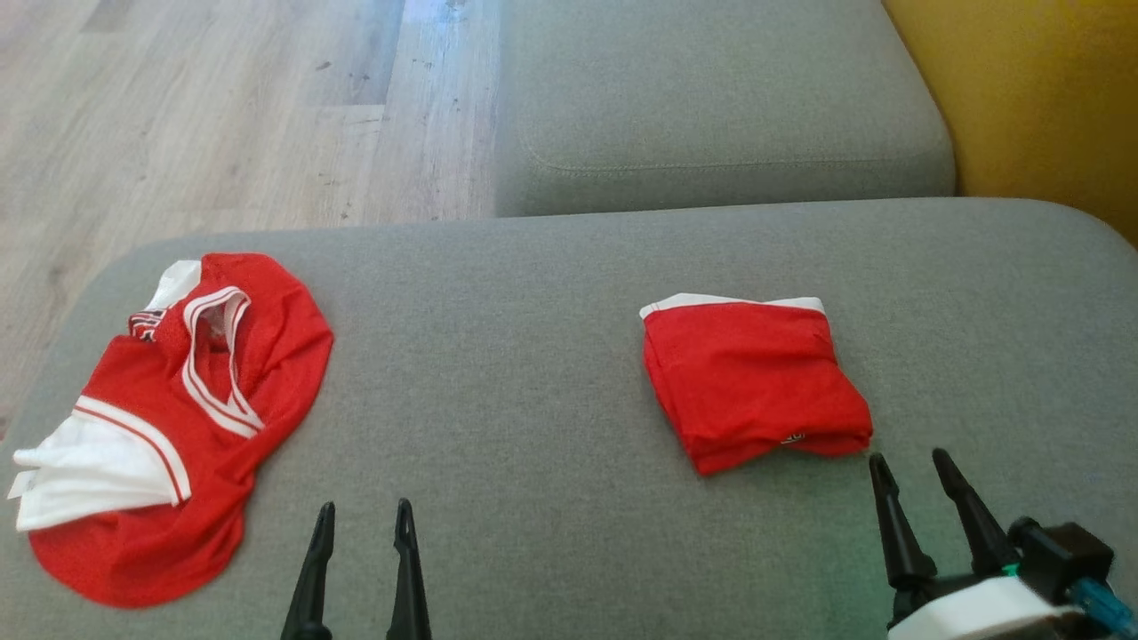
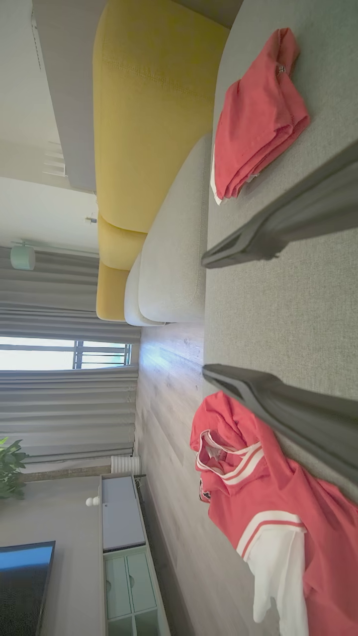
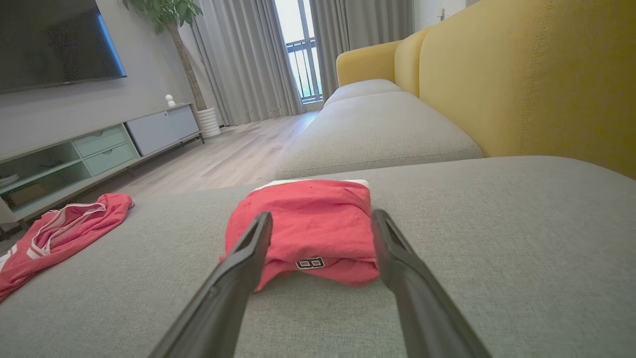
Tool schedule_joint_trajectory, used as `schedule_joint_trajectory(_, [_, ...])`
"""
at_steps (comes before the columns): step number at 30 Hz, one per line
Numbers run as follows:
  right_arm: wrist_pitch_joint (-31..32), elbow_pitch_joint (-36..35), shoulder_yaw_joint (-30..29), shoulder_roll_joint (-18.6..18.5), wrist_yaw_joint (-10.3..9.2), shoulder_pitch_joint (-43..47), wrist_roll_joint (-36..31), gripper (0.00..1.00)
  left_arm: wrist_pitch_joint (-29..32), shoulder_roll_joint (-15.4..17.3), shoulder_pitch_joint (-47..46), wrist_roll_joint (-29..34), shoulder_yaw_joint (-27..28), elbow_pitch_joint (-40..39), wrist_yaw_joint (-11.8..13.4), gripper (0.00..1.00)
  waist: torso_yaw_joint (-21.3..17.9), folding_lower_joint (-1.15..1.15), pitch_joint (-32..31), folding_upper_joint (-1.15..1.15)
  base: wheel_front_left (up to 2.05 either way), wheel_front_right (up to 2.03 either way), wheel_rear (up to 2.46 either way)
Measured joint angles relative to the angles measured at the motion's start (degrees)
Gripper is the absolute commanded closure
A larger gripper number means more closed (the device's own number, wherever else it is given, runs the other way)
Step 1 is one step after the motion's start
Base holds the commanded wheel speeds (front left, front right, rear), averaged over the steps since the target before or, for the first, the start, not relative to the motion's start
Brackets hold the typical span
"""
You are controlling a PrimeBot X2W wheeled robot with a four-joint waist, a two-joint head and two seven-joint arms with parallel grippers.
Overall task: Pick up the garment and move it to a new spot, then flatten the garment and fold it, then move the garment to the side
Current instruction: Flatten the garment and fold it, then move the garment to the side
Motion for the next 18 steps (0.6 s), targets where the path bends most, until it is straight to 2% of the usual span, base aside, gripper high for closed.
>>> schedule_joint_trajectory(7, [0.00,-0.12,-0.74,1.32,0.00,0.76,-0.58,0.00,0.00,0.00,0.41,0.79,0.62,0.80,-0.07,0.00,0.12,0.00,-0.31,0.00,0.00,0.00,0.00])
schedule_joint_trajectory(18, [0.00,-0.41,-0.85,1.37,0.00,0.76,-1.01,0.00,0.00,0.00,0.88,0.98,0.68,2.60,-0.58,0.00,0.05,0.01,-0.24,0.00,0.00,0.00,0.00])
